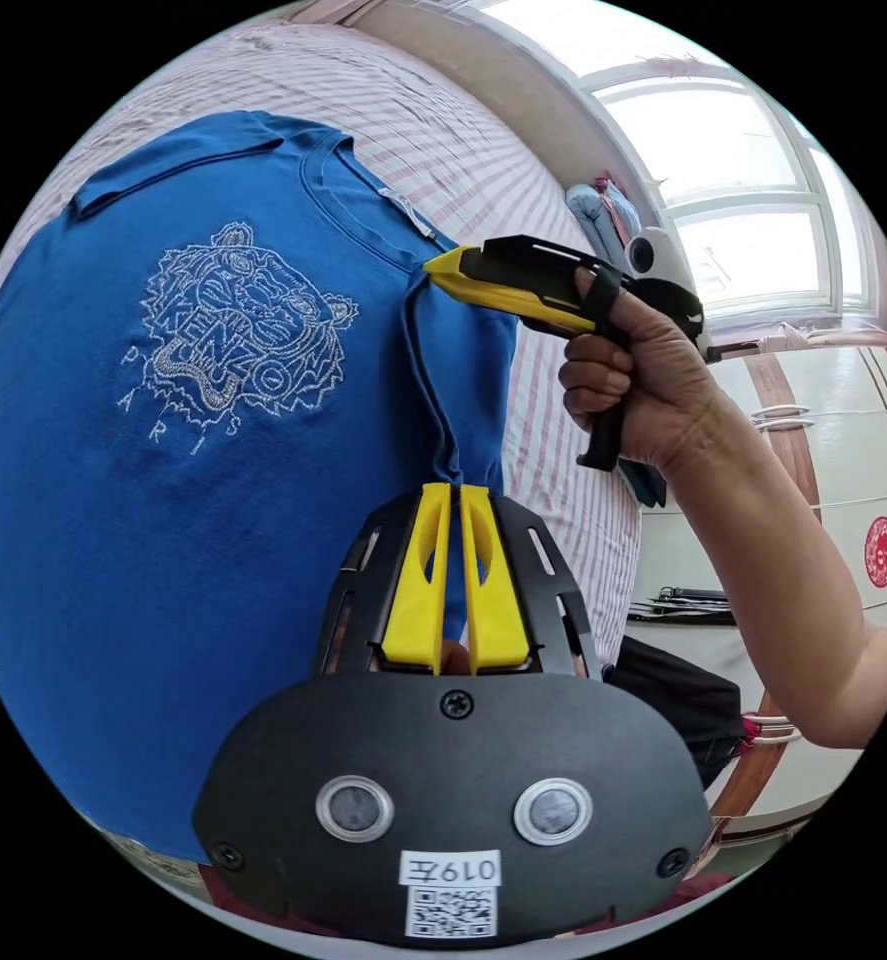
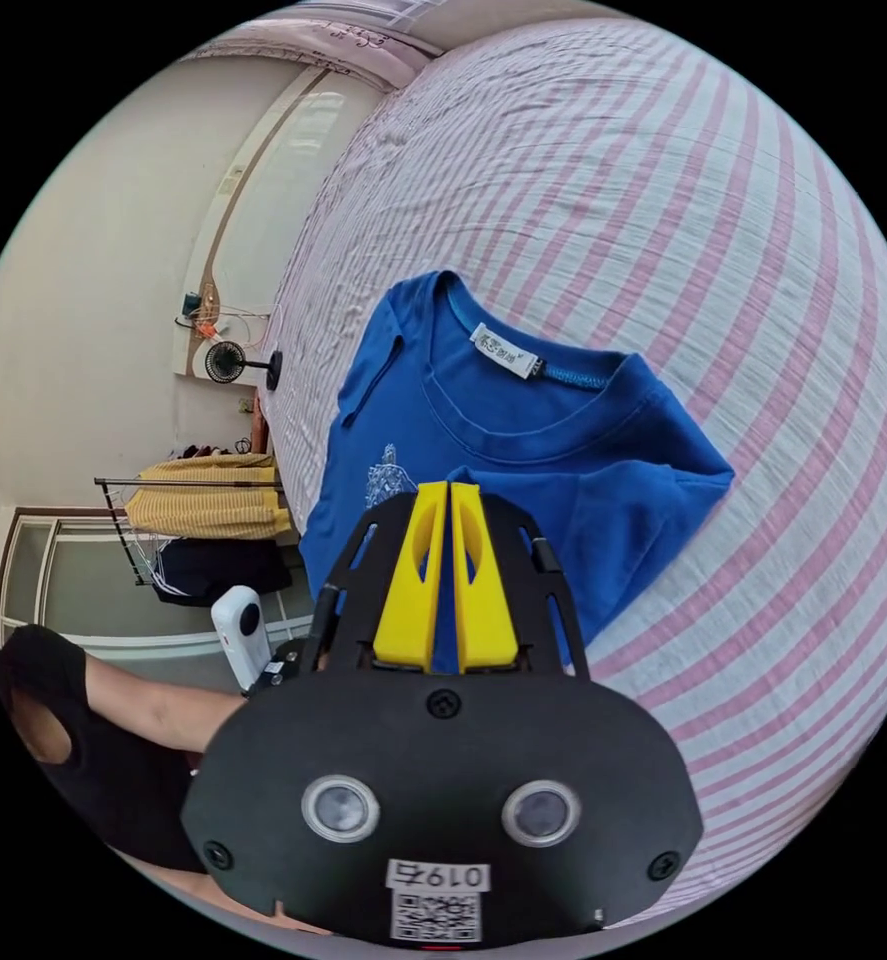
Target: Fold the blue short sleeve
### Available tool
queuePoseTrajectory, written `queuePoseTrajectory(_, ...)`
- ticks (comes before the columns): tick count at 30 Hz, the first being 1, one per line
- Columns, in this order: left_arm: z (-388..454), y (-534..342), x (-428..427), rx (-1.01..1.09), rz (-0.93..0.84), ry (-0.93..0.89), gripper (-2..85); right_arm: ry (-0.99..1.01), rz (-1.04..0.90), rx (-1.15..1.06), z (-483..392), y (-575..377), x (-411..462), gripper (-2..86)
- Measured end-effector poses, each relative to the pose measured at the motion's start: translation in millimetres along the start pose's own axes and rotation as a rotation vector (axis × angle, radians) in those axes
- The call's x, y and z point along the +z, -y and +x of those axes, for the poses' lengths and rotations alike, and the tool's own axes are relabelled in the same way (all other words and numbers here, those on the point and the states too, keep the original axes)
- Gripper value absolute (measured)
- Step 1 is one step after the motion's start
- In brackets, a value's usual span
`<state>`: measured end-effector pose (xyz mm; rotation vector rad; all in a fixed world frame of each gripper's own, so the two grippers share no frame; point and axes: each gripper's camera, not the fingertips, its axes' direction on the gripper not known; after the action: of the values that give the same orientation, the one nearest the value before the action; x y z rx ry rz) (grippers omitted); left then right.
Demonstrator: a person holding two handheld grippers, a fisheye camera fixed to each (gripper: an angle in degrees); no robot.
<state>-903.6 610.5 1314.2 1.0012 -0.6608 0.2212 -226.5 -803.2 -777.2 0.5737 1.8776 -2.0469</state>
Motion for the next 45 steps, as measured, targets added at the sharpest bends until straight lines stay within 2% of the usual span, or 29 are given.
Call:
queuePoseTrajectory(3, -27, -6, 15, -0.016, -0.028, -0.002, 1.7, -0.002, -0.012, -0.022, -2, 8, 13, 1.2)
queuePoseTrajectory(7, -57, -19, 31, -0.028, -0.07, 0.013, 1.4, 0.023, -0.044, -0.099, -7, 17, 24, 7.3)
queuePoseTrajectory(14, -93, -53, 48, -0.031, -0.116, 0.004, 1.2, 0.008, -0.045, -0.194, -15, 23, 20, 5.8)
queuePoseTrajectory(16, -81, -59, 41, 0.058, -0.088, 0.038, 1.2, -0.034, -0.011, -0.294, -25, 20, 7, 3.4)
queuePoseTrajectory(20, -34, -48, 40, 0.305, -0.027, 0.173, 1.0, -0.207, -0.003, -0.51, -37, 17, -15, 5.2)
queuePoseTrajectory(26, -9, 7, 108, 0.483, -0.029, 0.183, 0.9, -0.409, -0.304, -0.827, -57, 56, -3, 7.3)
queuePoseTrajectory(28, -8, 17, 132, 0.511, -0.049, 0.211, 0.8, -0.465, -0.456, -0.917, -62, 76, 15, 7.0)
queuePoseTrajectory(31, -10, 21, 164, 0.53, -0.079, 0.209, 0.7, -0.45, -0.593, -0.955, -58, 101, 36, 7.4)
queuePoseTrajectory(36, -11, 4, 197, 0.542, -0.098, 0.19, 0.7, -0.428, -0.729, -1.022, -57, 122, 64, 8.6)
queuePoseTrajectory(45, -14, -25, 233, 0.537, -0.098, 0.162, 0.6, -0.353, -0.812, -1.058, -54, 142, 84, 9.4)
